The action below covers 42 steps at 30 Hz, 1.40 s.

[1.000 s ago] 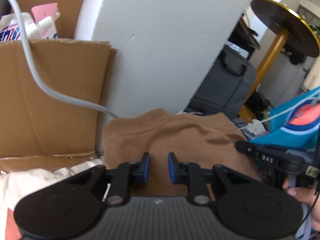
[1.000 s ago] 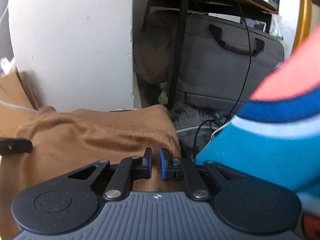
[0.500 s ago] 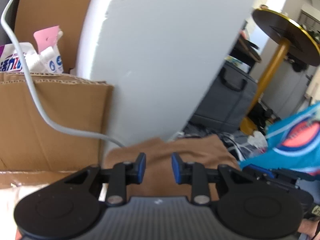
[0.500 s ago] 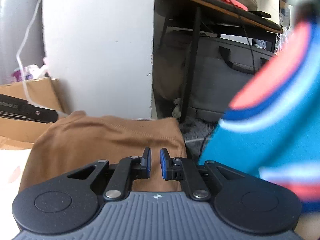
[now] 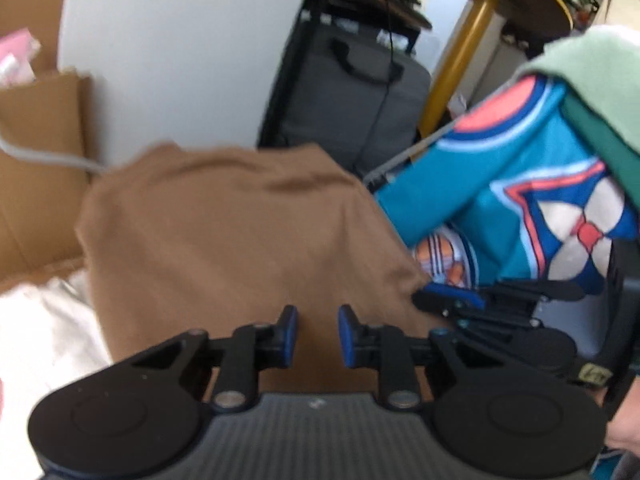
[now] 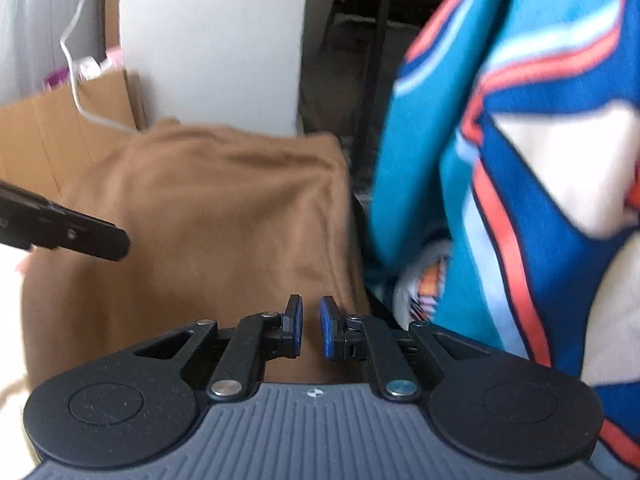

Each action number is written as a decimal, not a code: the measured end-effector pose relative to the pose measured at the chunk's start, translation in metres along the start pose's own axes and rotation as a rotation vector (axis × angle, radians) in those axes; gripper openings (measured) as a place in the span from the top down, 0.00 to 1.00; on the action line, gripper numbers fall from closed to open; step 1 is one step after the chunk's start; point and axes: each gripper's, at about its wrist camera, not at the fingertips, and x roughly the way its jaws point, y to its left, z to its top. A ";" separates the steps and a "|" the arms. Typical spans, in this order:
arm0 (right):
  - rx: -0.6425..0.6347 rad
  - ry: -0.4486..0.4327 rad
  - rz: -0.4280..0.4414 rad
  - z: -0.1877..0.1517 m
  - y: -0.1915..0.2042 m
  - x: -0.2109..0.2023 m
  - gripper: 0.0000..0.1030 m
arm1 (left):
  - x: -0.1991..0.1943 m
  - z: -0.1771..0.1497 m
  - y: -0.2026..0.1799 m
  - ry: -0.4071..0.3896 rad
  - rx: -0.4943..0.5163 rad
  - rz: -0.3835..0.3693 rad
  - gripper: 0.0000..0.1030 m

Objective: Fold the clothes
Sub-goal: 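Open both grippers and release the brown shirt onto the bed, then raise both grippers away from the folded brown shirt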

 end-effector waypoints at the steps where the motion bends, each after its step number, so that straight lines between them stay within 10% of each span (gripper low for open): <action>1: 0.015 0.008 -0.006 -0.003 -0.004 0.002 0.87 | 0.004 -0.002 0.000 0.015 -0.006 0.004 0.78; 10: 0.056 0.009 -0.055 -0.025 -0.012 -0.014 0.83 | 0.011 -0.011 -0.006 0.040 -0.009 0.044 0.80; 15: 0.123 -0.029 0.004 -0.041 -0.015 -0.037 0.61 | -0.005 -0.021 -0.015 0.050 -0.032 0.037 0.80; 33: 0.120 -0.016 0.070 -0.069 -0.004 -0.021 0.60 | -0.062 -0.077 0.015 0.028 -0.260 0.213 0.56; 42: 0.088 0.030 0.055 -0.086 -0.011 -0.028 0.60 | -0.046 -0.123 0.030 0.095 -0.345 0.134 0.50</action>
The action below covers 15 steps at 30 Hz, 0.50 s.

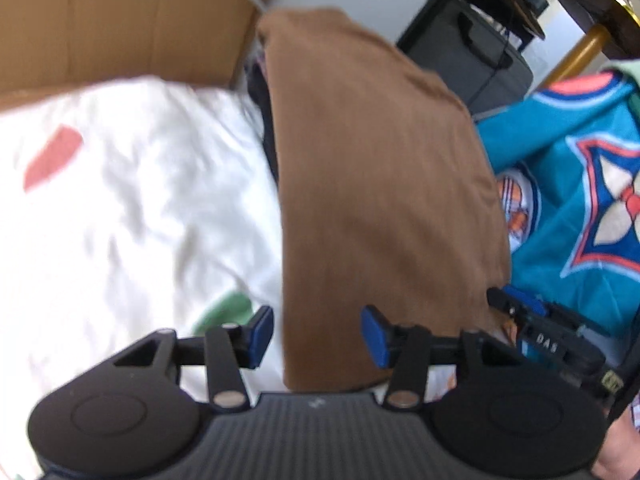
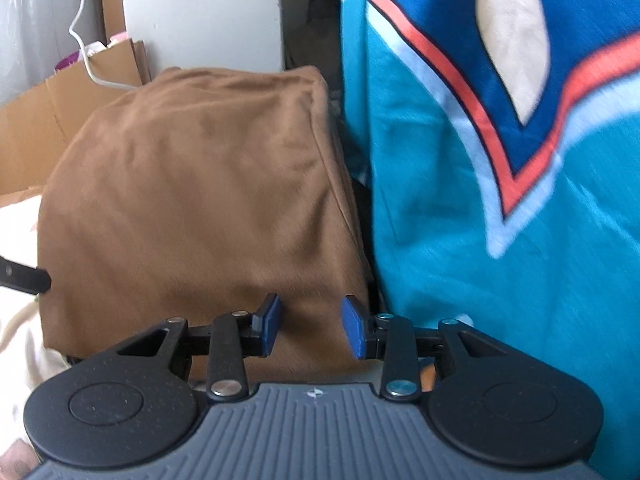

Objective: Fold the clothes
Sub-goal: 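Raise both grippers away from the folded brown shirt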

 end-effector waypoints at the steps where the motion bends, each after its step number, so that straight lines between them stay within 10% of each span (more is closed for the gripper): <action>1: -0.001 0.008 -0.006 -0.002 -0.001 0.000 0.60 | 0.004 -0.003 0.000 0.010 0.002 -0.005 0.50; 15: 0.068 0.070 -0.051 -0.017 -0.002 -0.015 0.54 | -0.008 -0.012 0.004 0.121 0.006 0.007 0.83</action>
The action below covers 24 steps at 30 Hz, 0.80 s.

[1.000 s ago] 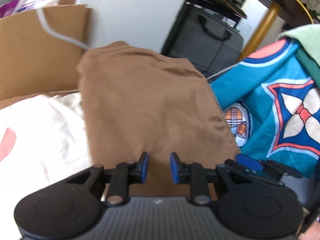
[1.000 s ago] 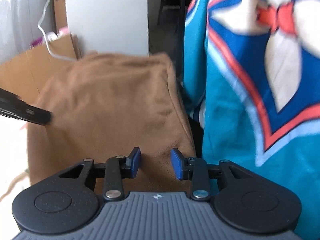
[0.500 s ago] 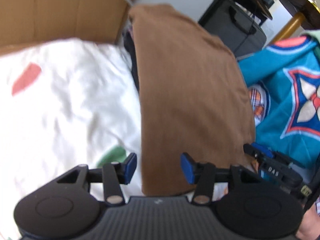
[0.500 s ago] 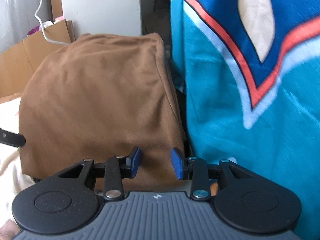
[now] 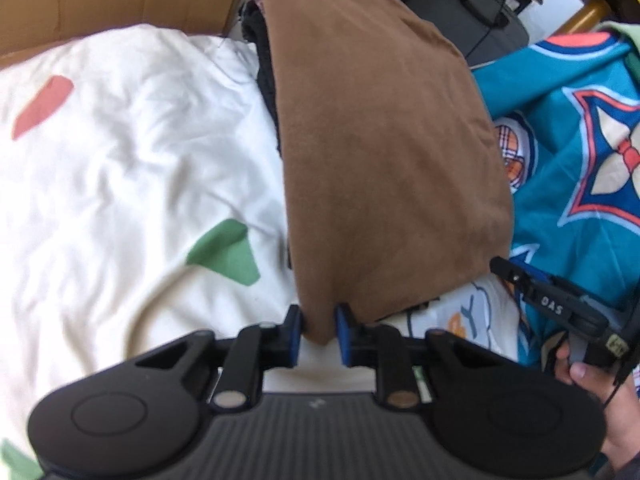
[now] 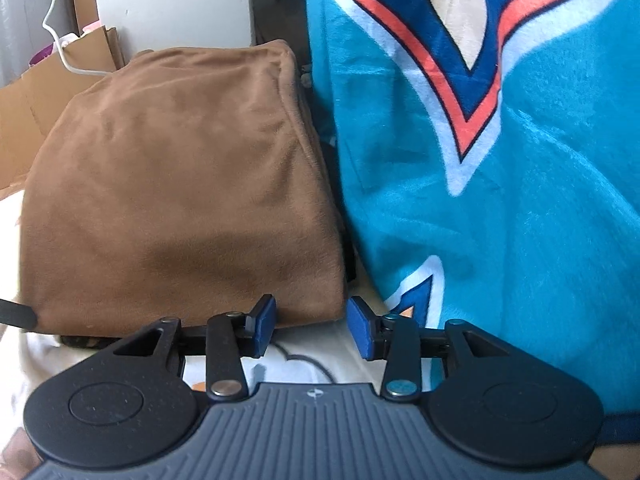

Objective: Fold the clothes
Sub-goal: 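Raise both grippers away from the folded brown shirt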

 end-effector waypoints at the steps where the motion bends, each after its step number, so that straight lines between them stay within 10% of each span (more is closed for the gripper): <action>1: 0.005 0.004 0.005 0.000 0.002 -0.002 0.54 | -0.004 0.001 -0.001 0.008 -0.001 0.016 0.85; 4: 0.001 0.011 0.008 0.001 0.009 -0.012 0.49 | -0.021 0.002 -0.004 0.035 -0.017 0.041 0.76; 11: -0.011 0.091 0.009 0.030 0.020 -0.042 0.28 | -0.082 0.008 -0.026 0.030 0.044 0.117 0.13; 14: 0.013 0.149 0.054 0.049 0.024 -0.067 0.10 | -0.112 0.013 -0.028 0.029 0.007 0.162 0.09; 24: -0.013 0.165 0.148 0.098 0.065 -0.169 0.03 | -0.211 0.034 -0.027 -0.097 -0.082 0.257 0.00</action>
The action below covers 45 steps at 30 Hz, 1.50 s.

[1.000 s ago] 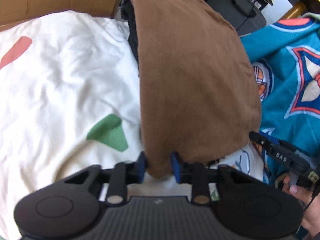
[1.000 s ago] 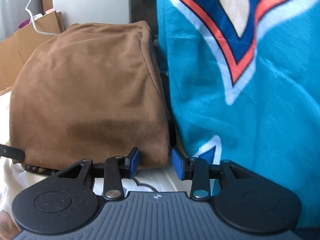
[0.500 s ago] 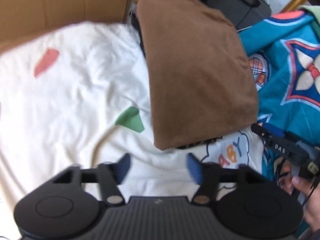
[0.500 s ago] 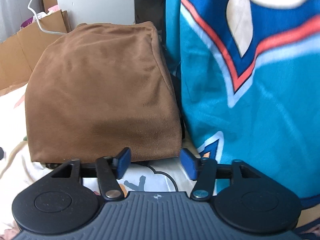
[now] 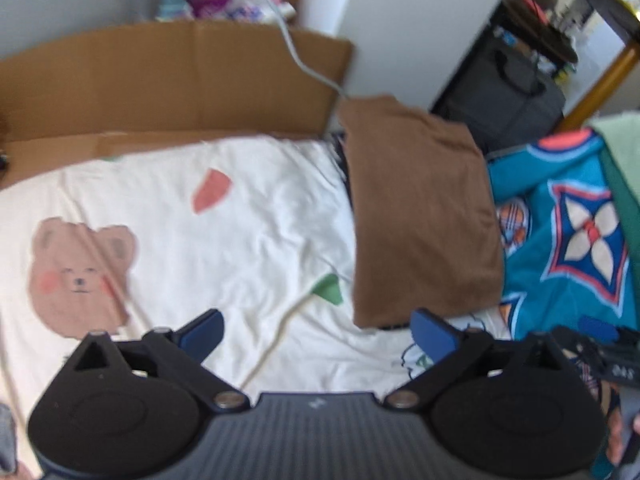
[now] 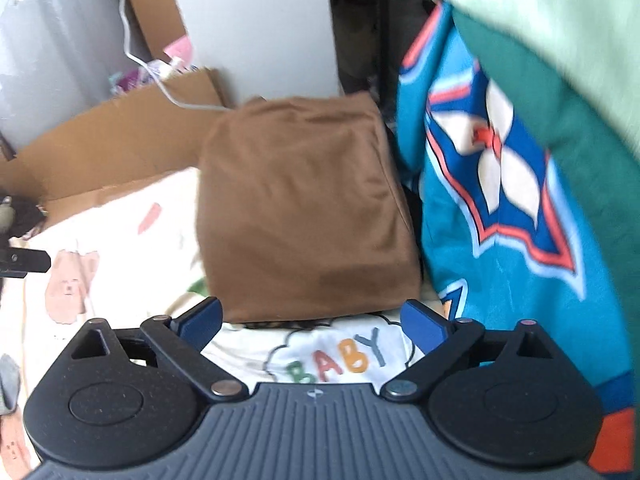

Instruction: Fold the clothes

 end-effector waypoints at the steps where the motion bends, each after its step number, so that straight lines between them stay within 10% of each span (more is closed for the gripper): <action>1: -0.007 0.002 0.007 0.003 0.005 -0.008 0.03 | -0.010 0.001 0.003 -0.008 -0.008 0.009 0.00; 7: -0.005 0.018 0.007 0.024 0.031 -0.048 0.03 | -0.052 0.002 0.021 -0.036 -0.116 -0.003 0.00; 24: 0.146 -0.022 0.026 0.049 0.043 -0.146 0.03 | -0.190 0.022 0.043 -0.073 -0.022 0.039 0.00; 33: 0.141 -0.087 -0.035 0.051 0.062 -0.197 0.03 | -0.291 -0.002 0.077 -0.129 -0.007 0.140 0.00; 45: -0.049 -0.154 0.096 0.023 0.146 -0.260 0.03 | -0.427 -0.075 0.190 -0.241 -0.187 0.290 0.00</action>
